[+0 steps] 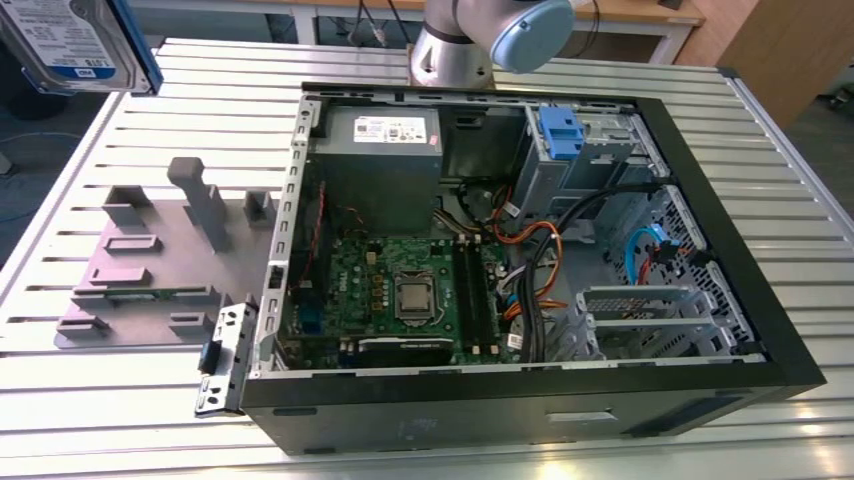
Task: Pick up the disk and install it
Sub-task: 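Pick up the disk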
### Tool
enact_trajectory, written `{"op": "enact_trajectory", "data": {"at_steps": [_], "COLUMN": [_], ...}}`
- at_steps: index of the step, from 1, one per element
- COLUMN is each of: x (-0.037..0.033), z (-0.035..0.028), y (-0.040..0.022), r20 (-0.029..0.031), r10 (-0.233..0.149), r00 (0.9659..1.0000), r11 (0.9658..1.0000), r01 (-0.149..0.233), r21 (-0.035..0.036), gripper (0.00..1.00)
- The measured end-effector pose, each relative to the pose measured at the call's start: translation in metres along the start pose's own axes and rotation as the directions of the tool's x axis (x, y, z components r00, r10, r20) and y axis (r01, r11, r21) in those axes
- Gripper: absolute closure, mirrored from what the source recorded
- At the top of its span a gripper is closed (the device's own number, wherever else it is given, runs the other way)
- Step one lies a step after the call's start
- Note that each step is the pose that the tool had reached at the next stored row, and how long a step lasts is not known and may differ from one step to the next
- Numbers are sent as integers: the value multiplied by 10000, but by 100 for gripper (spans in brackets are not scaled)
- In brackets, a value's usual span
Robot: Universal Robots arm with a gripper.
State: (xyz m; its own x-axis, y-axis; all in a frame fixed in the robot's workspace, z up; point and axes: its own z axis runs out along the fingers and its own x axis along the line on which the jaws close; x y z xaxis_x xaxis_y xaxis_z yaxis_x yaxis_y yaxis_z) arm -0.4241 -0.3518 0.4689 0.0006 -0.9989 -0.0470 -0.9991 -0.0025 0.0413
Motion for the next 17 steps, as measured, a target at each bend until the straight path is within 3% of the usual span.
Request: {"op": "enact_trajectory", "data": {"at_steps": [17], "x": [-2], "z": [-48], "y": [2], "r20": [-3], "r10": [0], "r00": [10000], "r11": [10000], "r01": [0], "r21": [1], "gripper": [63]}}
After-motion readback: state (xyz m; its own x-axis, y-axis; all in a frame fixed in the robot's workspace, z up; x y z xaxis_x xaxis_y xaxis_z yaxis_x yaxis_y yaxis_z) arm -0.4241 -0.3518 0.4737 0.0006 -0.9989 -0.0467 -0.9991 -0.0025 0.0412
